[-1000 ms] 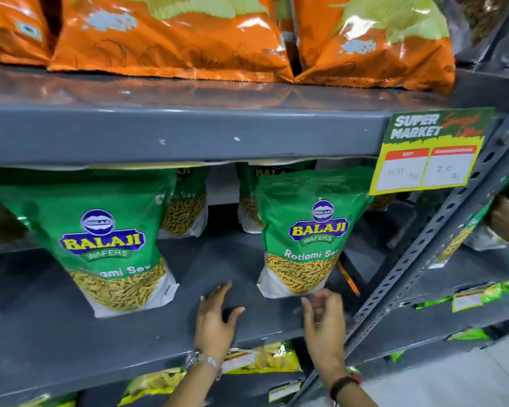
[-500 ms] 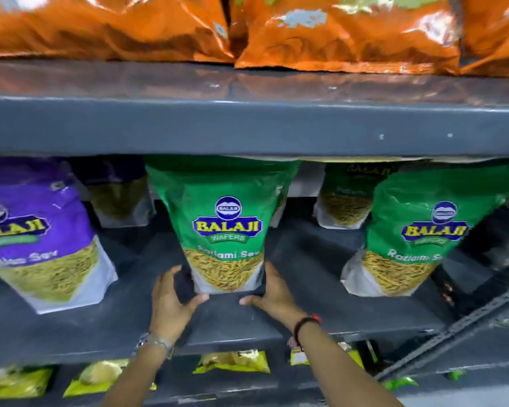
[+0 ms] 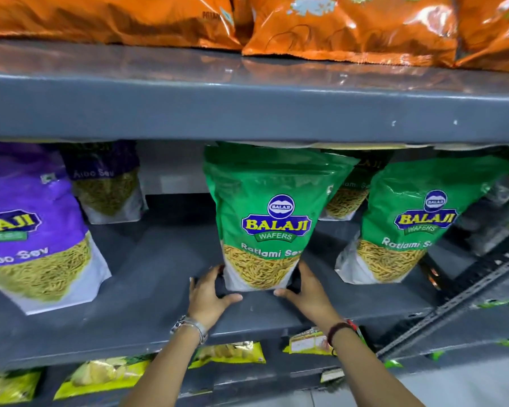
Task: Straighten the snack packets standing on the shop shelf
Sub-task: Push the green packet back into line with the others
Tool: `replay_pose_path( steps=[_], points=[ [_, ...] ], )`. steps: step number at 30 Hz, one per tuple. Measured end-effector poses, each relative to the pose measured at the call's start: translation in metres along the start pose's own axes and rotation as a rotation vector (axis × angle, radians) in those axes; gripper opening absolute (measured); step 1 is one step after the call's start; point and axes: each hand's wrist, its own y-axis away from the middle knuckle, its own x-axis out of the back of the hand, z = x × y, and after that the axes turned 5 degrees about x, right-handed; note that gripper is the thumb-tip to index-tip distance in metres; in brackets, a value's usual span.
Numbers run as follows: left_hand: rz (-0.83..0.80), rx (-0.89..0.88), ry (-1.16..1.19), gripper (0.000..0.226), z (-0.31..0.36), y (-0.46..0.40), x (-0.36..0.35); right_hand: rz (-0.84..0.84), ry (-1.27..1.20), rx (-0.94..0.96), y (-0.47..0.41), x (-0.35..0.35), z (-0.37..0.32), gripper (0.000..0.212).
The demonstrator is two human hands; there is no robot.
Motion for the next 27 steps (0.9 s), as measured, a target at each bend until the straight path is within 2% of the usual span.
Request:
replay_pose_path(
  steps=[4,9,16,20,22,23,25,27],
  points=[
    [0.072,-0.009,-0.025,0.054,-0.003,-0.002,-0.007,0.044,0.045,0.01,-0.001,-0.004,0.007,0.066],
    [0.103,-0.044,-0.083,0.058,0.002,0.004,-0.009,0.096,0.067,0.02,-0.002,-0.006,0.009,0.064],
    [0.105,-0.033,-0.11,0.051,0.002,0.006,-0.011,0.064,0.056,-0.001,0.001,-0.004,0.013,0.06],
    [0.084,-0.021,-0.099,0.059,0.004,0.008,-0.01,0.042,0.035,0.003,0.001,-0.001,0.013,0.069],
    [0.082,-0.005,-0.021,0.065,0.001,0.013,-0.01,0.14,-0.014,0.039,0.009,-0.002,0.013,0.078],
    [0.099,0.009,0.033,0.066,0.0,0.018,-0.008,0.236,-0.013,0.069,0.016,-0.003,0.01,0.075],
    [0.166,0.017,0.075,0.064,-0.006,0.03,-0.001,0.446,0.046,0.171,0.036,-0.008,-0.003,0.05],
    [0.264,0.008,0.047,0.059,-0.019,0.041,0.014,0.472,0.081,0.315,0.055,-0.022,-0.024,0.034]
  ],
)
